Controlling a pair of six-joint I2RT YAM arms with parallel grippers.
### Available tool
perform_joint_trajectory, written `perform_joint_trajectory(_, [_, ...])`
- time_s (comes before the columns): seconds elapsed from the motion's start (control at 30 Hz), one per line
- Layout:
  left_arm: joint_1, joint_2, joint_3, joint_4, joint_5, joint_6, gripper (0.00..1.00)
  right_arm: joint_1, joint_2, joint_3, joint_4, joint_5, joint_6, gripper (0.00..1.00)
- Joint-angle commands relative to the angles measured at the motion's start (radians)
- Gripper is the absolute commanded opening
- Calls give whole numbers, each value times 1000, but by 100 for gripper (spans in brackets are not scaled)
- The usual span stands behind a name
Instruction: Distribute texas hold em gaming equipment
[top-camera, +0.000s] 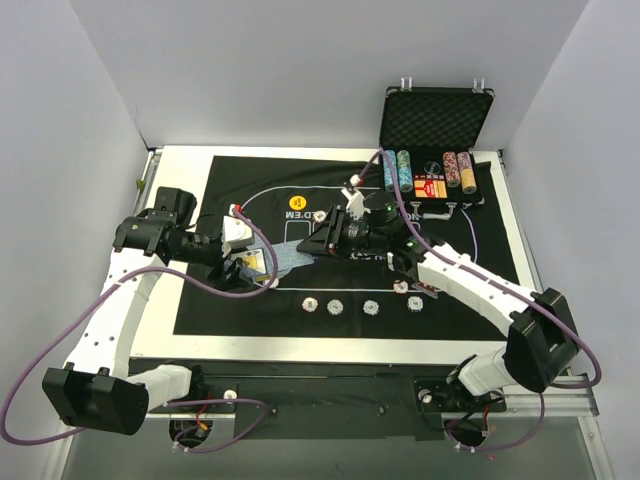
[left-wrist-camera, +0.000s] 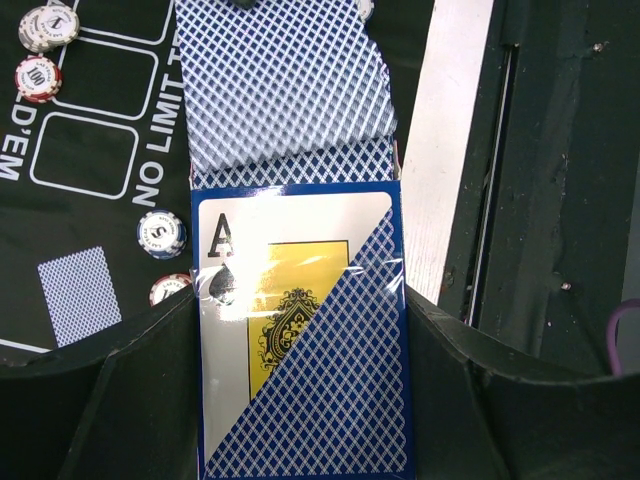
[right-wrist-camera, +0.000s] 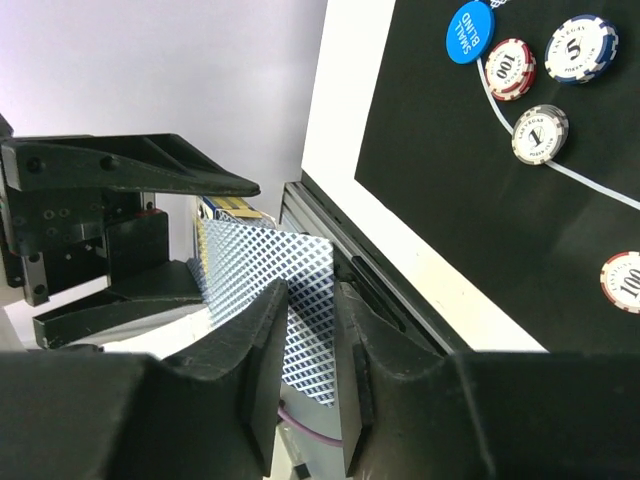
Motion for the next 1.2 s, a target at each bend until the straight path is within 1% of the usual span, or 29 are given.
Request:
perform_joint_trajectory(0.0, [4, -14, 26, 42, 69, -2, 12, -15, -56, -27, 95, -27, 46, 18])
perform_joint_trajectory(0.13, [5, -13, 24, 43, 69, -2, 12, -24, -75, -46, 163, -42, 109, 7])
perform_joint_trajectory(0.27, [5, -16, 21, 42, 63, -2, 12, -50, -105, -79, 246, -53, 173, 0])
perform_joint_trajectory(0.43, [7, -16, 20, 42, 60, 0, 12, -105, -130, -99, 327, -70, 244, 0])
perform_joint_trajectory(0.57, [7, -13, 23, 43, 60, 0, 12, -154, -121, -75, 292, -56, 250, 0])
perform_joint_trajectory(0.7, [7, -13, 29, 40, 57, 0, 12, -217, -58, -18, 292, -65, 243, 0])
perform_joint_trajectory(0.77, [5, -11, 32, 39, 55, 0, 12, -249, -4, 25, 307, -76, 232, 0])
perform_joint_trajectory(0.9, [7, -4, 41, 45, 61, -6, 12, -322, 175, 152, 289, -80, 179, 0])
perform_joint_trajectory(0.93, [7, 0, 46, 45, 63, -12, 12, -328, 251, 205, 280, -74, 174, 0])
perform_joint_trajectory(0.97, [5, 3, 49, 45, 66, -13, 12, -345, 287, 229, 286, -70, 165, 0])
perform_joint_trajectory(1.03, [5, 9, 52, 42, 66, -14, 12, -366, 458, 311, 278, -50, 155, 0])
perform_joint_trajectory(1.07, [4, 12, 52, 42, 66, -14, 12, -378, 499, 372, 278, -48, 155, 0])
perform_joint_trajectory(1.1, [5, 13, 54, 42, 64, -13, 12, -383, 589, 413, 271, -41, 157, 0])
perform_joint_trajectory(1.13, [5, 15, 52, 40, 63, -11, 12, -397, 624, 471, 269, -36, 160, 0])
perform_joint_trajectory(1.17, [5, 16, 52, 39, 60, -8, 12, -401, 702, 537, 269, -28, 163, 0])
